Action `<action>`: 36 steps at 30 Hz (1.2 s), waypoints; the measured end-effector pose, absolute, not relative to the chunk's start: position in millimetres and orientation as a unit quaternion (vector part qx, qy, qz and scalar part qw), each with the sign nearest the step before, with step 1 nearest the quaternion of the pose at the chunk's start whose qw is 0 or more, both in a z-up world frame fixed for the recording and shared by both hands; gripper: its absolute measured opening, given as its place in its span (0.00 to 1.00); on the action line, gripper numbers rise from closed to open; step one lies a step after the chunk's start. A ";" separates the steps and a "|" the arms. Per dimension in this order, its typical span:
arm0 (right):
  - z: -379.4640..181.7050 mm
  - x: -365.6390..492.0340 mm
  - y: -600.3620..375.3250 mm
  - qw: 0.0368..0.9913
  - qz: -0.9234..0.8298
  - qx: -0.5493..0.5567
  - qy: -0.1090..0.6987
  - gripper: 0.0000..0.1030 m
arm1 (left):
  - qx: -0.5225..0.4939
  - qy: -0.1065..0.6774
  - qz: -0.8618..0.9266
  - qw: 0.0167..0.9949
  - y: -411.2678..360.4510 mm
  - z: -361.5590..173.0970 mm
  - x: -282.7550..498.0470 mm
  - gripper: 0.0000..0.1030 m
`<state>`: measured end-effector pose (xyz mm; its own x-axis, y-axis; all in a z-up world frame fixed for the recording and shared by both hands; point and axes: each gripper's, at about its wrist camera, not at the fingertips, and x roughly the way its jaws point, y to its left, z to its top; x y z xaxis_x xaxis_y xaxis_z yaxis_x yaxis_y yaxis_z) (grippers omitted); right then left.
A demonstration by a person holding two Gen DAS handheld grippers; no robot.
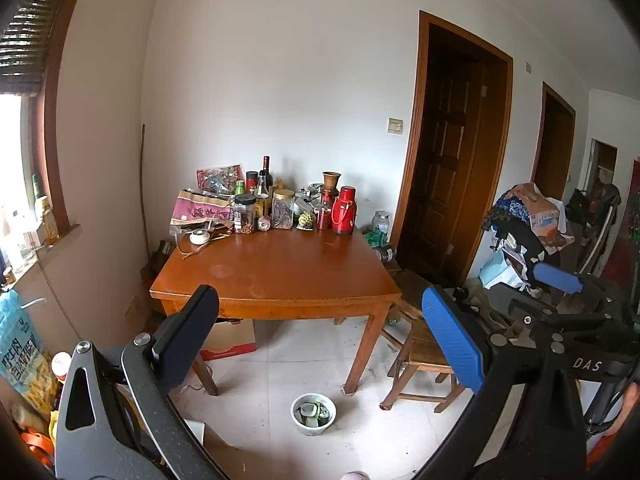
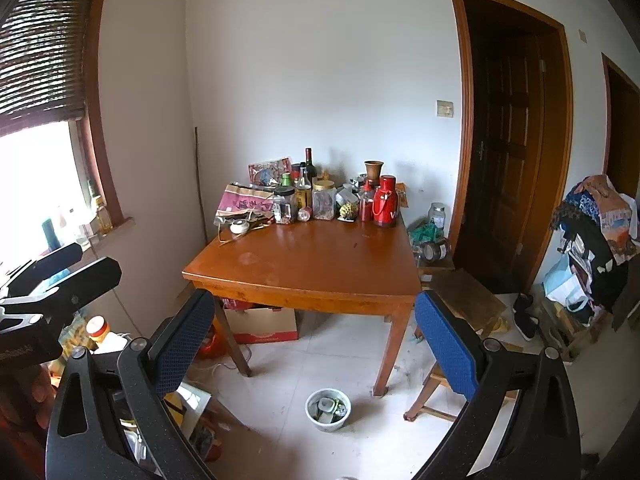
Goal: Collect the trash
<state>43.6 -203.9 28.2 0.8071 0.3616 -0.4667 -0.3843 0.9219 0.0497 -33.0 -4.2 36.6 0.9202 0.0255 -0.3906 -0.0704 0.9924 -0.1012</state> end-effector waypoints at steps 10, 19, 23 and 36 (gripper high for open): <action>28.7 43.9 -204.2 0.953 0.190 -0.022 0.235 0.97 | -0.056 0.199 0.019 0.978 -9.2 36.8 -33.9 0.99; 28.9 44.7 -206.0 0.954 0.187 -0.022 0.233 0.98 | -0.057 0.196 0.020 0.979 -10.5 39.6 -32.9 0.99; 28.9 45.9 -206.4 0.954 0.186 -0.020 0.234 0.98 | -0.058 0.194 0.022 0.979 -11.0 40.4 -32.1 0.99; 25.8 56.8 -203.4 0.952 0.188 -0.023 0.239 0.98 | -0.053 0.209 0.013 0.976 -13.8 38.0 -21.9 0.99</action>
